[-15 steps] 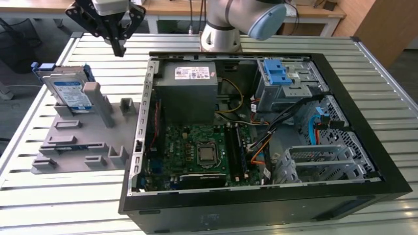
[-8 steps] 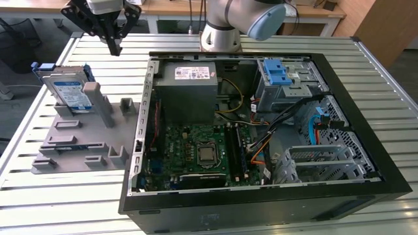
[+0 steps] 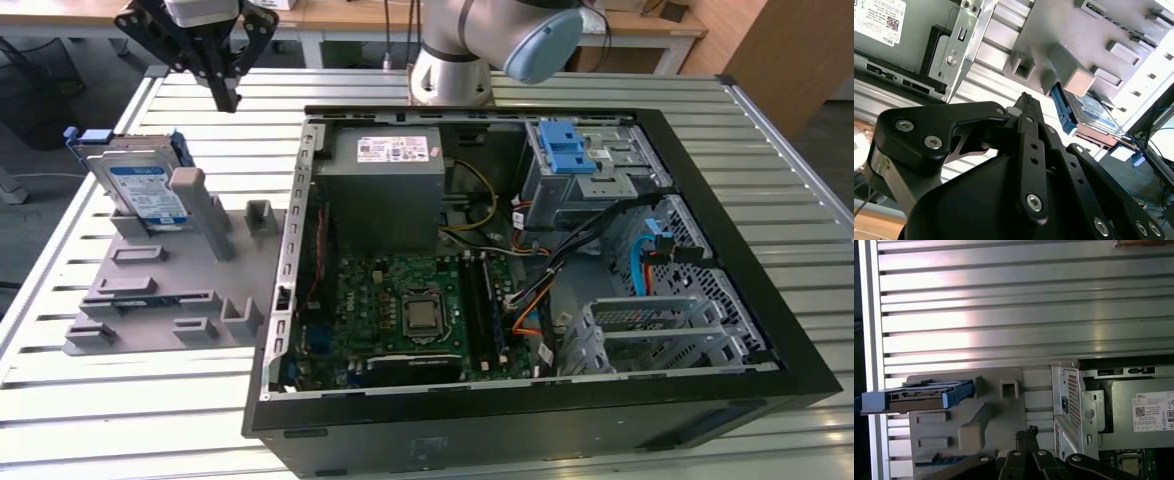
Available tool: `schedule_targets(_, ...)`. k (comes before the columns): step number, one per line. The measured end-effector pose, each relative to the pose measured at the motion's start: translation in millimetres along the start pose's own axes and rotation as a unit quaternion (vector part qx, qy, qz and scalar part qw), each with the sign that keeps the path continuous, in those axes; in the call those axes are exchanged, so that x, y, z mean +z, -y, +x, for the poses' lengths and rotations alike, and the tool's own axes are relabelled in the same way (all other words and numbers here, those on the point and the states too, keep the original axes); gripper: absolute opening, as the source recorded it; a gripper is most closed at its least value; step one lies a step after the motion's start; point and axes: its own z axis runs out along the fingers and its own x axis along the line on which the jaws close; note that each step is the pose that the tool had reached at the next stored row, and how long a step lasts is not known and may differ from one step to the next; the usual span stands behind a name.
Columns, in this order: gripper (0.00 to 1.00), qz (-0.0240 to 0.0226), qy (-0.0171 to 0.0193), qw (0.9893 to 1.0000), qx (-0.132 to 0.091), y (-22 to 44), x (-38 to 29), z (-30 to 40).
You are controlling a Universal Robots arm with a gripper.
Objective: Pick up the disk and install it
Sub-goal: 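Reach for the disk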
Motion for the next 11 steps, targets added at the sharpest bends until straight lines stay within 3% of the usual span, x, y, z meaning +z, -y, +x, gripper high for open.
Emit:
schedule_targets(5,0.11,-0.0001,0.0012,1.0000,0.000,-1.1,0.5,7.4)
schedule_targets(11,0.11,0.0001,0.0057,1.0000,0.000,-3.0,1.4,16.5)
